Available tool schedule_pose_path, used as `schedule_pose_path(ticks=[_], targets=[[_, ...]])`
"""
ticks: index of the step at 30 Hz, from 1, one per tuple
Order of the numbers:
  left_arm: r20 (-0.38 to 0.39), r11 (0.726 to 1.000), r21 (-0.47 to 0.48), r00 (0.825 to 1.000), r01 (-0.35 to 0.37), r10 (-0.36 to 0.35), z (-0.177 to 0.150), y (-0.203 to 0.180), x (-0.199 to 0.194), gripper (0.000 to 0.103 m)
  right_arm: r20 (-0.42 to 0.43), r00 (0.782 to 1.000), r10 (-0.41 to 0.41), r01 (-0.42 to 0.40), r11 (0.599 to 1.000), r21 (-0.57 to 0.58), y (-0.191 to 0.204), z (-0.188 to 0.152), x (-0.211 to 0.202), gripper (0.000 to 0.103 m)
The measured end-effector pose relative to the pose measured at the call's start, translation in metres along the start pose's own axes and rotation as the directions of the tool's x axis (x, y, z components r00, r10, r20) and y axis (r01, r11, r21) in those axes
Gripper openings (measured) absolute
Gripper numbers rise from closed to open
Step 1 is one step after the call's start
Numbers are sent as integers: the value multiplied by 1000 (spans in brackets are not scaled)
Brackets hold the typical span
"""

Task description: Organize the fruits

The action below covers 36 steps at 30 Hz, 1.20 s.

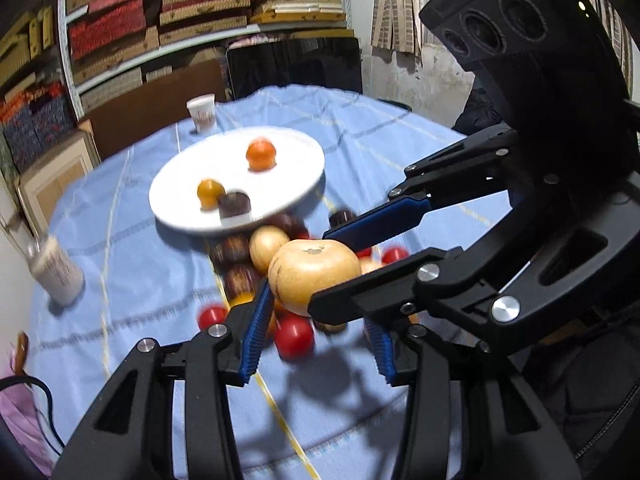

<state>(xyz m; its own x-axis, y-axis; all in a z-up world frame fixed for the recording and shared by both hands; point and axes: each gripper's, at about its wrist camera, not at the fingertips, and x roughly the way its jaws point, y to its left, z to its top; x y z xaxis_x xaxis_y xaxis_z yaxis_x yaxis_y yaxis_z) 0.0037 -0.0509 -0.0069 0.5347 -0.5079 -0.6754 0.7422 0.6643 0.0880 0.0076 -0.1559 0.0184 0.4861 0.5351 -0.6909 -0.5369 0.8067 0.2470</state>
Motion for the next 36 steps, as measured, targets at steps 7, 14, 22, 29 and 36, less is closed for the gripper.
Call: schedule_pose_path(ticks=[7,14,22,29,36], targets=[[45,1000,19,999,-24,23,52,16,14,44,45,998,-44,43,999,4,-30,44,-14,40],[48,999,-9,998,-40,40,94,48,51,44,58,994,-93,90,994,54,-76,82,0,40],[-60,995,-73,996,-69,65,114,86,120,46,35,981,-190,180,965,190,-138,96,38,57],[-104,973,-208,992,-95,74,82,119,103,69,62,976,-209,186,948,260,-149,61,7,57],[-103,966,-202,984,-162,144,25,86,54,85,65,977,-201,181,956,232,-113,-7,-17,60]])
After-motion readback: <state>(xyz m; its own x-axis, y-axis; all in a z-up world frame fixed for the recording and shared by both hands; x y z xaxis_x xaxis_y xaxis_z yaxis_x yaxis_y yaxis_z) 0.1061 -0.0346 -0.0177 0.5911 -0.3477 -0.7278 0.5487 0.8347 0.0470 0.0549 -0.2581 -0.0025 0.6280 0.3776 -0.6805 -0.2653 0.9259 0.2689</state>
